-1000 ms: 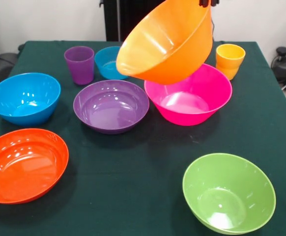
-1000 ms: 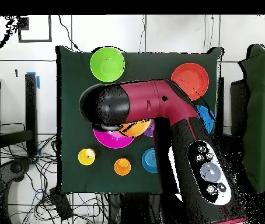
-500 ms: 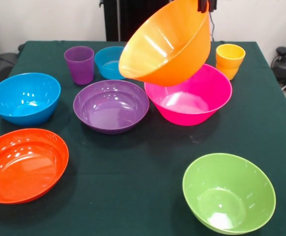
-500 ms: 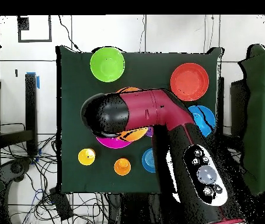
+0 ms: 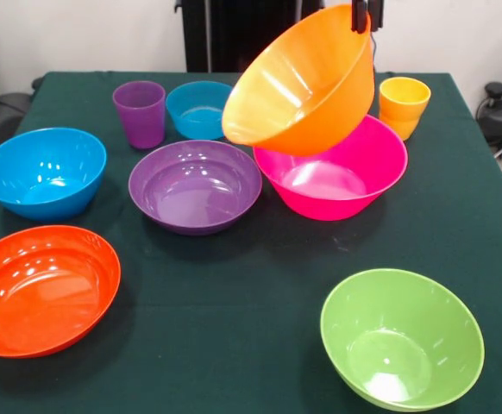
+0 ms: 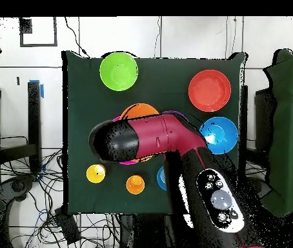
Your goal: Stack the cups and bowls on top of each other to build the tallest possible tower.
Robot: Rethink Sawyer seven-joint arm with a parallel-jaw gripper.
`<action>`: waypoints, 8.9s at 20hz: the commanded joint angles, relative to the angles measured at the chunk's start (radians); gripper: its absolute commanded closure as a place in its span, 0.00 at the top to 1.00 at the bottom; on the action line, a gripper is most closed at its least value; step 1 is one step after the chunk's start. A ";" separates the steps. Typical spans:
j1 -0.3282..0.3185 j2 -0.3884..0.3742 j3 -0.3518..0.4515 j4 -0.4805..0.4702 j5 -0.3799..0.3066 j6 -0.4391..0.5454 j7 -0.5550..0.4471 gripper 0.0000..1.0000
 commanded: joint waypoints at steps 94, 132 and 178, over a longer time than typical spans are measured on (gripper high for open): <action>0.101 -0.179 -0.131 0.255 0.055 -0.087 0.028 0.00; 0.260 0.122 -0.281 -0.142 -0.006 0.033 0.044 0.00; 0.332 0.206 -0.378 0.010 -0.050 -0.413 0.098 1.00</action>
